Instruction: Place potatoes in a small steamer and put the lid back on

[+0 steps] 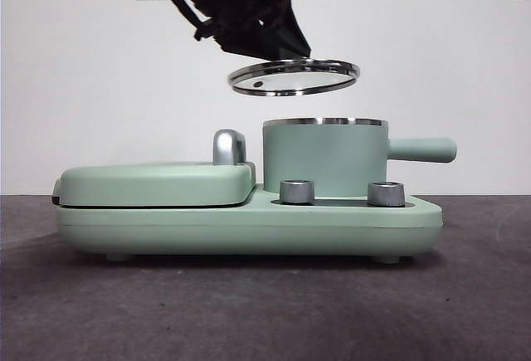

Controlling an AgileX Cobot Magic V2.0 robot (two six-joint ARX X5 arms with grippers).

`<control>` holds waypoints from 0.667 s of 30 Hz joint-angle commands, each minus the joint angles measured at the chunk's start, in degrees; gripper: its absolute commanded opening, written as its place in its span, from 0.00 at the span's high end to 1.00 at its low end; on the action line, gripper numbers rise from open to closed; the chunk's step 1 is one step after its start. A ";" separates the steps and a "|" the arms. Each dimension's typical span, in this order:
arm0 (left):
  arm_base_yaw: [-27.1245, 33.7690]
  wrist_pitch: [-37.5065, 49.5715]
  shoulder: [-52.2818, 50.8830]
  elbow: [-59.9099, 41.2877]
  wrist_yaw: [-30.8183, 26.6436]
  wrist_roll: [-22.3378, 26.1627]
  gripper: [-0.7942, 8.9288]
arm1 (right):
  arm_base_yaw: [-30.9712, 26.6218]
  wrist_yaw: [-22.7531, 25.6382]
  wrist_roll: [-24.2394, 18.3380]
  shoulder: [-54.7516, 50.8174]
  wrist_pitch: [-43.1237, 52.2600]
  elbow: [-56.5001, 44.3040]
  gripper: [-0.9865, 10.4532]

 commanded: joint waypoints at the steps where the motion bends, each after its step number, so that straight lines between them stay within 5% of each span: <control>1: -0.48 1.92 2.86 5.03 -0.04 1.01 0.91 | 0.28 0.28 0.46 0.20 0.59 0.13 0.60; 20: -1.92 2.05 11.37 9.97 0.20 4.02 0.91 | 0.28 1.97 0.48 0.20 0.57 0.13 0.60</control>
